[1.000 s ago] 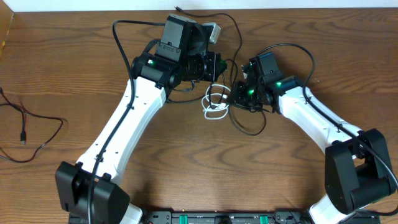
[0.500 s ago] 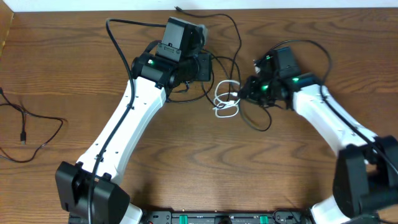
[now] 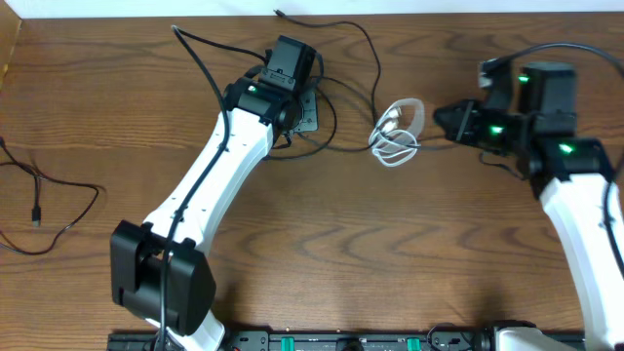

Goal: Untangle cables

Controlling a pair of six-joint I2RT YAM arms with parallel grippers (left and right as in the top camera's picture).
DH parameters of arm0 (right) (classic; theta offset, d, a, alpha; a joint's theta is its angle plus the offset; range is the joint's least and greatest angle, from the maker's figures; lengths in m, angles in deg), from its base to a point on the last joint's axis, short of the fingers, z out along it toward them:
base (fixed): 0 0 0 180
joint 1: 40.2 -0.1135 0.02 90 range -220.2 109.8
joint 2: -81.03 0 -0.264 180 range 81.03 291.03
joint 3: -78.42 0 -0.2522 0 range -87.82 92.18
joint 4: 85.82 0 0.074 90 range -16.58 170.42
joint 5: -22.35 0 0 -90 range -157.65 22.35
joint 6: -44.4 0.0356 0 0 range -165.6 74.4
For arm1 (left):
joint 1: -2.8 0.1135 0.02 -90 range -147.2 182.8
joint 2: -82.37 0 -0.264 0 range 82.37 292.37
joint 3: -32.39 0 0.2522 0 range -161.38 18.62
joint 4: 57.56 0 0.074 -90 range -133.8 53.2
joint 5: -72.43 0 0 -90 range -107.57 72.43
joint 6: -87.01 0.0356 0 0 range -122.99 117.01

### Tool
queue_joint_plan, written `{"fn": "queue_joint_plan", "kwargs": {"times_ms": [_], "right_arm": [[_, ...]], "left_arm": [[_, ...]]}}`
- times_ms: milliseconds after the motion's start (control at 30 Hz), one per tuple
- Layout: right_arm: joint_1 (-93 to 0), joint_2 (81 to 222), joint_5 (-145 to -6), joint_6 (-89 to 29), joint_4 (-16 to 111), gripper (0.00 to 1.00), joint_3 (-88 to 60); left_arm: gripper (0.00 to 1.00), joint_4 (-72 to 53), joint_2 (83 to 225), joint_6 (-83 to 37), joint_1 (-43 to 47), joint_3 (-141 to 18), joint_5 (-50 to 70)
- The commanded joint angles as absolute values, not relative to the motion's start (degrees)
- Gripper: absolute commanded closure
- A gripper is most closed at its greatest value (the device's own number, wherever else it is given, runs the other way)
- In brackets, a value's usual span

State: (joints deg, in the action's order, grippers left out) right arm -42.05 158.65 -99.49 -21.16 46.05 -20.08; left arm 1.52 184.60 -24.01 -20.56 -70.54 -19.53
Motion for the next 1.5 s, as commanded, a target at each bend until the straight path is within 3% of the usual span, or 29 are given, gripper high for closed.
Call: {"fn": "queue_joint_plan", "kwargs": {"times_ms": [0, 300, 467, 600, 733, 933, 1467], "right_arm": [[-38.90, 154.35, -102.52, -23.01, 46.58, 0.99, -19.90], [-27.80, 145.91, -111.79, -22.97, 48.41, 0.99, -19.88], [-28.54, 146.55, -111.75, -22.99, 45.18, 0.99, -19.90], [-33.54, 150.22, -111.18, -22.99, 42.88, 0.73, -19.99], [-39.01, 154.20, -109.43, -22.97, 42.95, 0.59, -20.01], [-45.32, 160.16, -106.50, -22.93, 43.98, 0.57, -20.01], [-50.83, 169.45, -102.74, -22.90, 45.83, 0.53, -20.01]], "left_arm": [[0.92, 2.27, 186.22, -24.77, -20.36, -70.34, -21.49], [0.92, 2.53, 189.35, -24.84, -20.36, -70.34, -20.90], [0.92, 2.09, 189.43, -26.74, -20.36, -70.34, -19.09], [0.92, 1.02, 189.37, -27.15, -20.36, -70.37, -13.41], [0.92, -1.38, 188.76, -24.09, -20.36, -70.37, -5.62], [0.92, -5.80, 185.15, -18.15, -20.36, -70.37, 4.10], [0.92, -14.81, 170.20, -19.40, -20.42, -70.37, 9.04]]}}
